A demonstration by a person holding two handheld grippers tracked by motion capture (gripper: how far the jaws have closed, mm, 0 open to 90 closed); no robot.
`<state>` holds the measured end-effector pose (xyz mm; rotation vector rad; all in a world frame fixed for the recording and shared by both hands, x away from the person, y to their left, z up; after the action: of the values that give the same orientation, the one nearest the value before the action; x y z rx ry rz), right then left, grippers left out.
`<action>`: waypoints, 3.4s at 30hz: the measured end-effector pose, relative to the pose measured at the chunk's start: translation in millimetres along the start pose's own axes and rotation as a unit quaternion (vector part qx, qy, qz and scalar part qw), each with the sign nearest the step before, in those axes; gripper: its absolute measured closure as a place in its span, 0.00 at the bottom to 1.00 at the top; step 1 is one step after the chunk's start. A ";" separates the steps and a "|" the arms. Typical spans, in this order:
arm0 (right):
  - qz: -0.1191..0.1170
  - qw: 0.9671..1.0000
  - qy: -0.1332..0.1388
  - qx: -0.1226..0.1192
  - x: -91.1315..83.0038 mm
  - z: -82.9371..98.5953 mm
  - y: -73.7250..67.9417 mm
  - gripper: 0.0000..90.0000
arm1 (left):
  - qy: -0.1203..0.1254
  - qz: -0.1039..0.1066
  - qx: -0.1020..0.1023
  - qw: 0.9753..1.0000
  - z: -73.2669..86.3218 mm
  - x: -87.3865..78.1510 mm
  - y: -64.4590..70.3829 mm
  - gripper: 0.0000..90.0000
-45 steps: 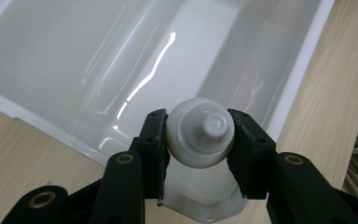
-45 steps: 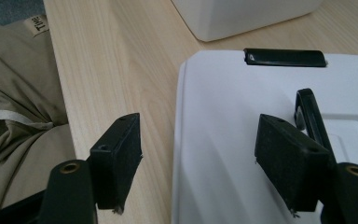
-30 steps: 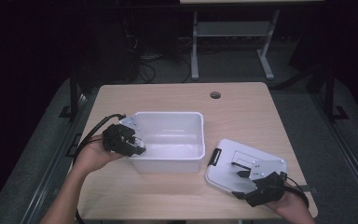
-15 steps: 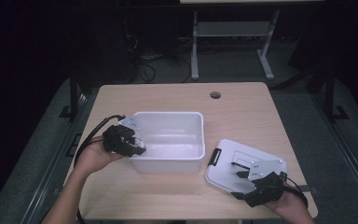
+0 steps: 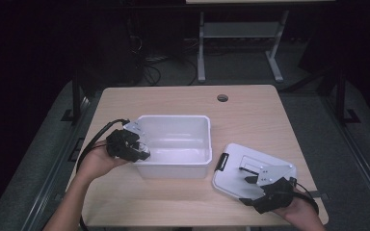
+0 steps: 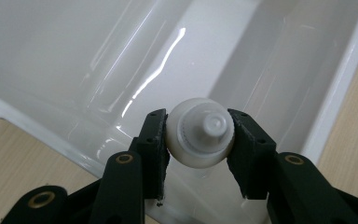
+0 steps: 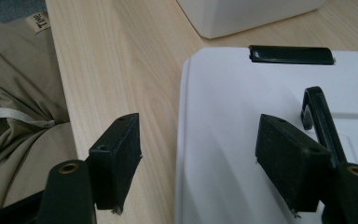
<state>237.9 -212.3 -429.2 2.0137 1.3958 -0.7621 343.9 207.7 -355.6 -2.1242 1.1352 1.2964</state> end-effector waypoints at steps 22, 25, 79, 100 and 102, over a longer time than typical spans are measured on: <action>0.001 1.000 -0.001 -0.002 0.7 0.1 0.3 0.33 | 0.016 -0.002 0.007 1.000 -5.2 -13.5 6.3 0.68; 0.002 1.000 -0.001 0.003 -0.6 0.4 0.0 0.33 | 0.021 -0.002 0.007 1.000 -5.2 -21.0 8.6 0.68; 0.003 1.000 -0.009 0.002 3.3 1.1 -0.8 0.33 | 0.049 -0.041 -0.032 0.997 78.6 -67.5 14.1 0.58; 0.003 1.000 -0.013 0.002 3.5 0.6 -1.4 0.33 | 0.056 -0.053 -0.056 0.995 114.3 -44.9 17.4 0.52; 0.002 1.000 -0.012 0.002 4.0 0.2 -1.4 0.33 | 0.057 -0.052 -0.057 0.995 116.4 -43.1 18.6 0.51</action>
<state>237.7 -209.5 -432.4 2.0030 1.3781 -0.7848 255.5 295.1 -373.6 -2.3340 1.0027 1.2322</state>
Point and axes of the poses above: each handheld gripper's, and its own axes: x roughly forward along the jaws, z roughly out of its underside, y roughly to its right, the point moved 1 cm from there along x, roughly forward along the jaws, and after that the axes turned 11 degrees about -x, right-handed, at the moved point
